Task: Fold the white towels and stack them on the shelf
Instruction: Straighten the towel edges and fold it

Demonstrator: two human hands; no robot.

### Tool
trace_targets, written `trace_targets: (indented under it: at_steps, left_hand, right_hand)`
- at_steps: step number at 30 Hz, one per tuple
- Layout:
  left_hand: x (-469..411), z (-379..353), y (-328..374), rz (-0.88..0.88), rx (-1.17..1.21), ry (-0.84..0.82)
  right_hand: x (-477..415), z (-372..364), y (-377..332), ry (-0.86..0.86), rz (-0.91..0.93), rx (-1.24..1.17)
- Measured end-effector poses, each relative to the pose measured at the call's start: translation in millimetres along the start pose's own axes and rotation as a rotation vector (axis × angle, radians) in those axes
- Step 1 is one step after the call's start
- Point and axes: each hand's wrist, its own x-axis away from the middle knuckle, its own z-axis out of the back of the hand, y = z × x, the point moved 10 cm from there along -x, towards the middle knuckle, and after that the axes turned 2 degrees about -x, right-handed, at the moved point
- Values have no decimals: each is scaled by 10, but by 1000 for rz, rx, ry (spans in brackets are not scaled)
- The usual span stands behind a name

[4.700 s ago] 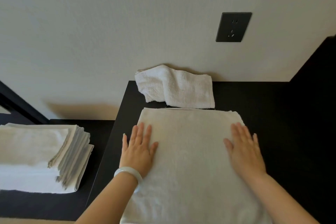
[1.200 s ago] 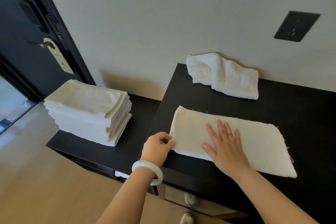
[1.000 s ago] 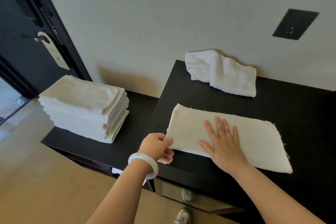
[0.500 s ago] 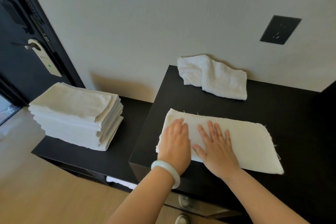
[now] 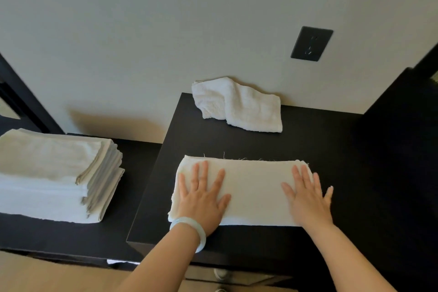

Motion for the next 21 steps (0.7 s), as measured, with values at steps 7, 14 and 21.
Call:
trace_targets:
  at_steps: [7,14,21]
  left_hand:
    - [-7,-22,-42,16,12,-10]
    - [-29,-18,-64,51,-29,-73]
    - [183,392,-638,444,235,19]
  right_hand:
    - [89,-152,-927,53,455,-3]
    - [-403,34,-39,-16,243,-68]
    - [-370,98,552,-55,-233,-240]
